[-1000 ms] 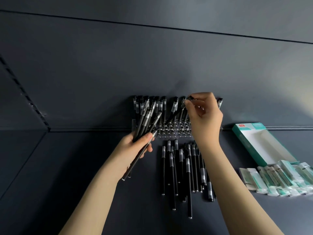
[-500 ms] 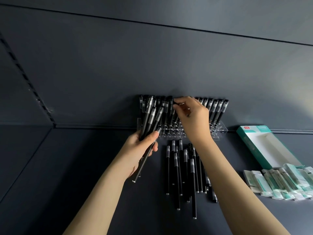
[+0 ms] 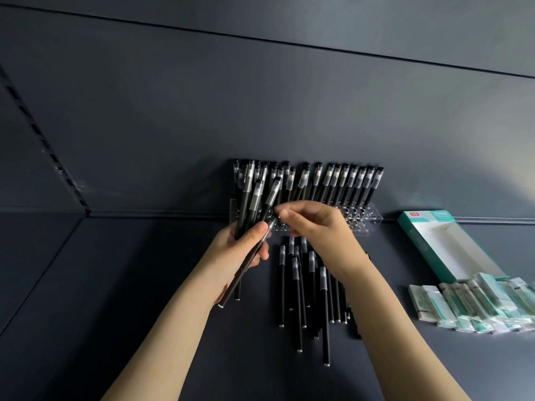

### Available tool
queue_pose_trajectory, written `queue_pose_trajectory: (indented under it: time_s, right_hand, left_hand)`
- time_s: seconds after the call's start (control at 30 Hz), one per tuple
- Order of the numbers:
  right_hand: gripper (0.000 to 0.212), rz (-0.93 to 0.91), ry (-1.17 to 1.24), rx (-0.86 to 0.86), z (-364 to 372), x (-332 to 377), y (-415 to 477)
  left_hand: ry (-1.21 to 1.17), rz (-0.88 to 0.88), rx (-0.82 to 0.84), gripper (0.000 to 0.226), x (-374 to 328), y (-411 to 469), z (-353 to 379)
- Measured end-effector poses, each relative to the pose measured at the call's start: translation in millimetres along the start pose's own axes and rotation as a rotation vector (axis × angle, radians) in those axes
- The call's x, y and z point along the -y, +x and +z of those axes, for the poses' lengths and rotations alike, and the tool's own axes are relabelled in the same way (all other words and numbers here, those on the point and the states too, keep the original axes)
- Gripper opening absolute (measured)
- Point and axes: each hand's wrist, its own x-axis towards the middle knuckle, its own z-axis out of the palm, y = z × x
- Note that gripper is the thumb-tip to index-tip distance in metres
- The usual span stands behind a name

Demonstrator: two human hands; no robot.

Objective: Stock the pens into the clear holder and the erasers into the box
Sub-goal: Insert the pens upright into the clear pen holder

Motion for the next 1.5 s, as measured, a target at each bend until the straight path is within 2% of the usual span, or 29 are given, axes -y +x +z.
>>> queue_pose_trajectory:
  time_s: [0.07, 0.23, 0.33, 0.47, 0.6, 0.7, 0.77, 1.07, 1.17, 1.5]
  right_hand:
    - [0.026, 0.024, 0.061, 0.024, 0.8, -2.8, -1.4]
    - [0.014, 0.033, 0.095, 0.080, -2.9, -9.3, -1.6]
    - [0.012, 0.035, 0.124, 0.068, -5.4, -10.6, -0.9]
    - [0.010, 0.032, 0.324, -0.046, -18.8, -9.9, 1.0]
    - [0.004, -0.100, 0.441, -0.300, -40.3, -3.5, 4.0]
    - [0.008, -0.243, 0.288, -0.545, -54.1, -2.7, 9.5]
    - [0.008, -0.320, 0.167, -0.599, -57.2, -1.4, 13.1]
    - [0.014, -0.421, -0.189, -0.571, -40.9, 4.7, 24.4]
    - [0.009, -0.429, -0.276, -0.550, -35.8, 6.5, 27.9]
    - [0.013, -0.419, -0.536, -0.479, -27.5, -2.9, 46.0]
  left_hand:
    - [0.026, 0.017, 0.012, 0.052, -0.4, -1.6, 1.8]
    - [0.068, 0.037, 0.049, 0.052, 1.8, -1.9, 2.3]
    - [0.096, 0.011, 0.010, 0.045, 1.3, -3.3, 3.2]
    - [0.078, -0.006, -0.113, 0.035, 3.0, 0.2, 0.1]
    - [0.063, 0.024, -0.177, 0.024, 2.1, 2.2, -3.3]
    - [0.092, 0.060, -0.183, 0.027, 2.0, 1.6, -5.1]
    - [0.095, 0.066, -0.184, 0.027, 2.1, 2.1, -4.9]
    - [0.122, 0.089, -0.168, 0.026, 2.3, 0.0, -3.8]
    - [0.132, 0.093, -0.163, 0.027, 2.4, -0.2, -4.5]
    - [0.139, 0.076, -0.120, 0.022, 3.0, 1.0, -2.3]
